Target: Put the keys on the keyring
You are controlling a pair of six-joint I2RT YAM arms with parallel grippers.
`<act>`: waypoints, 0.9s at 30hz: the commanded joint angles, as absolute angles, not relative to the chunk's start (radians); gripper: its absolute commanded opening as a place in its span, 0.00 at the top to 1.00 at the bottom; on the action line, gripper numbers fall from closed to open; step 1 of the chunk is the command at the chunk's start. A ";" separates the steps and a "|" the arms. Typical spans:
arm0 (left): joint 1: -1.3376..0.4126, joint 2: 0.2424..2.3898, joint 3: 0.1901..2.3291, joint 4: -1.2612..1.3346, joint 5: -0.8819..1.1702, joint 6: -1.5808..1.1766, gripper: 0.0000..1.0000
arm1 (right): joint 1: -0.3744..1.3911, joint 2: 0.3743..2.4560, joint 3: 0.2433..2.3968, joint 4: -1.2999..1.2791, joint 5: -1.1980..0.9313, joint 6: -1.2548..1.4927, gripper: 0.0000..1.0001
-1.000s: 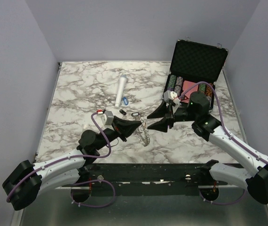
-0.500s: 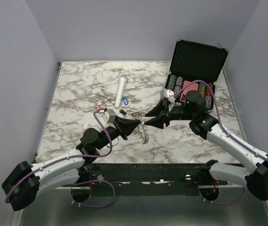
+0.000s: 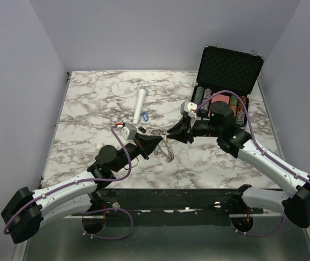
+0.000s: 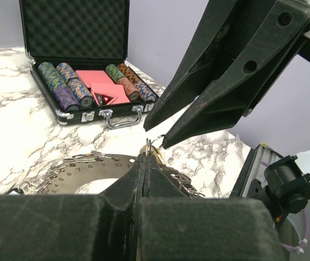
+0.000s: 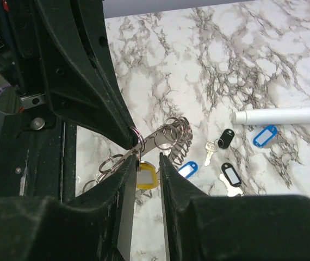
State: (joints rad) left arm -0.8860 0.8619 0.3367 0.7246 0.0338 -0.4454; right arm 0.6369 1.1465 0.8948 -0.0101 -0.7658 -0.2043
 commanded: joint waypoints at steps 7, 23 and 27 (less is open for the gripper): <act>-0.891 0.842 0.379 0.733 0.017 -0.434 1.00 | 0.644 1.155 0.920 -0.040 -0.830 -0.245 0.78; -0.891 0.828 0.341 0.822 0.040 -0.460 1.00 | 0.646 1.152 0.922 -0.070 -0.828 -0.276 1.00; -0.891 0.836 0.305 0.919 0.029 -0.488 1.00 | 0.647 1.149 0.925 -0.129 -0.873 -0.353 1.00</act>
State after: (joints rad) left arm -0.8860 0.8539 0.3363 0.7368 0.0360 -0.4503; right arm 0.6407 1.1515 0.8993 -0.0418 -0.8173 -0.2722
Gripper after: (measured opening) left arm 0.007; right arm 0.008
